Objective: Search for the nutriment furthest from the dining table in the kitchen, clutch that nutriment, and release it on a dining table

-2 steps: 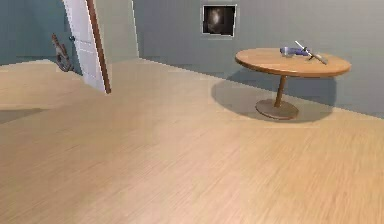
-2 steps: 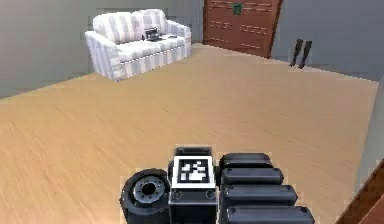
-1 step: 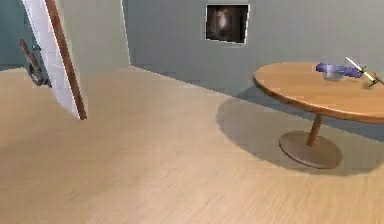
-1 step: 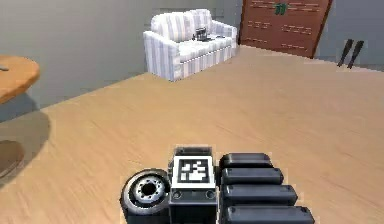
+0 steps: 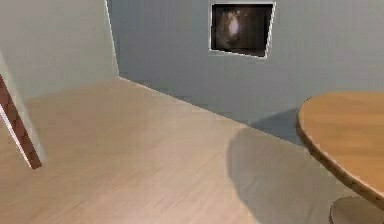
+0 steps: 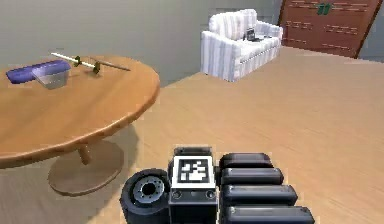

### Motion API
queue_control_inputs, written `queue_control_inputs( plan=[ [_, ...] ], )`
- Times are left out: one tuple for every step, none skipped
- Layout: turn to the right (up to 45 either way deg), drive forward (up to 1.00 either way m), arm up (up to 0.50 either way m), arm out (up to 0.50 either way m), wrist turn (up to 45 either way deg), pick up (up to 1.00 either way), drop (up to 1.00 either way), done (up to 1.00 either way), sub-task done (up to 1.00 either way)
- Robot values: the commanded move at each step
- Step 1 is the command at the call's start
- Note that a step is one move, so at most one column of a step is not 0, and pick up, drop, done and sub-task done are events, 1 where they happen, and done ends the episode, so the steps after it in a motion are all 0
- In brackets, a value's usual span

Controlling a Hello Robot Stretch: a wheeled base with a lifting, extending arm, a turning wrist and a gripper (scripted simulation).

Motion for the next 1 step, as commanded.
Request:
queue_control_inputs(
  plan=[
    [0.0, 1.0, 0.0, 0.0, 0.0, 0.0, 0.0, 0.0, 0.0]
  ],
)
